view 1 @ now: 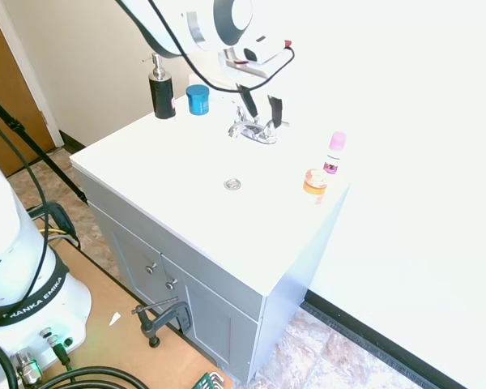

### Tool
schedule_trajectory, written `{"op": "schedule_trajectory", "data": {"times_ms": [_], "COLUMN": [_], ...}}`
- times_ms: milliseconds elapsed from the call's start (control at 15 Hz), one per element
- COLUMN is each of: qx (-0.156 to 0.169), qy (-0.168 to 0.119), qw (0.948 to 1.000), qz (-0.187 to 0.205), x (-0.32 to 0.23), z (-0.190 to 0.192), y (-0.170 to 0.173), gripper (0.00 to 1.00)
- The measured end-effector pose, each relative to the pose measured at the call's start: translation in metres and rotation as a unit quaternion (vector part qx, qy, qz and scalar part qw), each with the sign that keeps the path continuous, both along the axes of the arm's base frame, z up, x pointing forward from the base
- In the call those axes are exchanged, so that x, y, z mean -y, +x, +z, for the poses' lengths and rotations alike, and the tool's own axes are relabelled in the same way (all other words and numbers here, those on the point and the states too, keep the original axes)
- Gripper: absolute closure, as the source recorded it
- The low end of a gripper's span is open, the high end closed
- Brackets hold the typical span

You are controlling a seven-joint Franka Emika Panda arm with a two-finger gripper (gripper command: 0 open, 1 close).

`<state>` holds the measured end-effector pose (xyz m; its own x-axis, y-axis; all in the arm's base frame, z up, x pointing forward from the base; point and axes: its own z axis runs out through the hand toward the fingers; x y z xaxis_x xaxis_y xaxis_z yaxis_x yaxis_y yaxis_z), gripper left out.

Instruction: Turn on the cold water

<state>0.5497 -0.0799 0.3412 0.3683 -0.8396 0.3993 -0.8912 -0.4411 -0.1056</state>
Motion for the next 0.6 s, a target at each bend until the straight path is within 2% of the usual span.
{"op": "schedule_trajectory", "data": {"times_ms": [267,600], "qx": [0.019,0.014], "qy": [-0.019,-0.027], "qw": [0.9994,0.9991], "qz": [-0.023,-0.029], "x": [0.015,0.02], "z": [-0.005,-0.033], "y": [0.035,0.069], "gripper": [0.0,0.0]}}
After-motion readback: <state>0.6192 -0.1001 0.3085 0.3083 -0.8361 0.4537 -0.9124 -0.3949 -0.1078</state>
